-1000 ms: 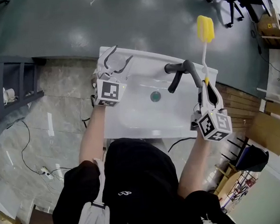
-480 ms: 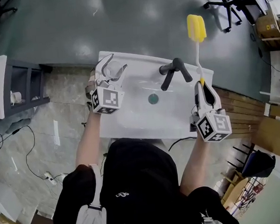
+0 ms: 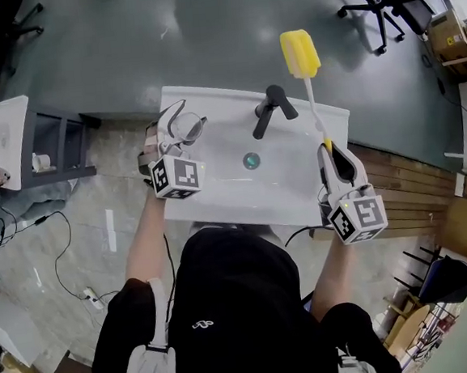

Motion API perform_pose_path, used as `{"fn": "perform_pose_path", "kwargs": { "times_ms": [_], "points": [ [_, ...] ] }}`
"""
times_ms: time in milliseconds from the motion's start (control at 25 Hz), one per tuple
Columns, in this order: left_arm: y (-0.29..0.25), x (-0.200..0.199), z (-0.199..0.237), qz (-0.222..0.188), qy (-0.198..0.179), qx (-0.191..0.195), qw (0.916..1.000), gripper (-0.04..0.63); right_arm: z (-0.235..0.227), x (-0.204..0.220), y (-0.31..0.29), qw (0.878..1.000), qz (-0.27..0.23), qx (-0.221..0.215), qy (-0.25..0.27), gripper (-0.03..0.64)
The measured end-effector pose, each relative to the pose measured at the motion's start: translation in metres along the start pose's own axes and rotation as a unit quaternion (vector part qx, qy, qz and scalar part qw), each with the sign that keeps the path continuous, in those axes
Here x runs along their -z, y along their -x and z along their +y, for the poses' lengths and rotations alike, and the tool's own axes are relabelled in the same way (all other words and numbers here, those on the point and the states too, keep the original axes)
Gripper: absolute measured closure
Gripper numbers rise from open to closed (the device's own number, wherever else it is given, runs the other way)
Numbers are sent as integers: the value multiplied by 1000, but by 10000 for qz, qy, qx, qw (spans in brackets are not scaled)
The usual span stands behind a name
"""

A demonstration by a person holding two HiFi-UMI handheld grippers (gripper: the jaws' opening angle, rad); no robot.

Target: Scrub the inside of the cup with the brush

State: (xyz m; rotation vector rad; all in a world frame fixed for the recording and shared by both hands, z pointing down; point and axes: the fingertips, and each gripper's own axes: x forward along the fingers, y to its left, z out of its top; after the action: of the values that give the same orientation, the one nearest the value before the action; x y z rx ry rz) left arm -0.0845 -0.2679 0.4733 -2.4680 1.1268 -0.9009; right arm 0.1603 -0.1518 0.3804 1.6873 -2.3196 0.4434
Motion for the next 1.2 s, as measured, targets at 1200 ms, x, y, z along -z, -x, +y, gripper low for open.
{"fn": "perform_pose_path", "kwargs": {
  "times_ms": [1200],
  "points": [
    [73, -18, -64, 1203, -2360, -335, 9637, 325, 69, 82, 106, 9432, 892, -2863, 1430, 563]
  ]
}}
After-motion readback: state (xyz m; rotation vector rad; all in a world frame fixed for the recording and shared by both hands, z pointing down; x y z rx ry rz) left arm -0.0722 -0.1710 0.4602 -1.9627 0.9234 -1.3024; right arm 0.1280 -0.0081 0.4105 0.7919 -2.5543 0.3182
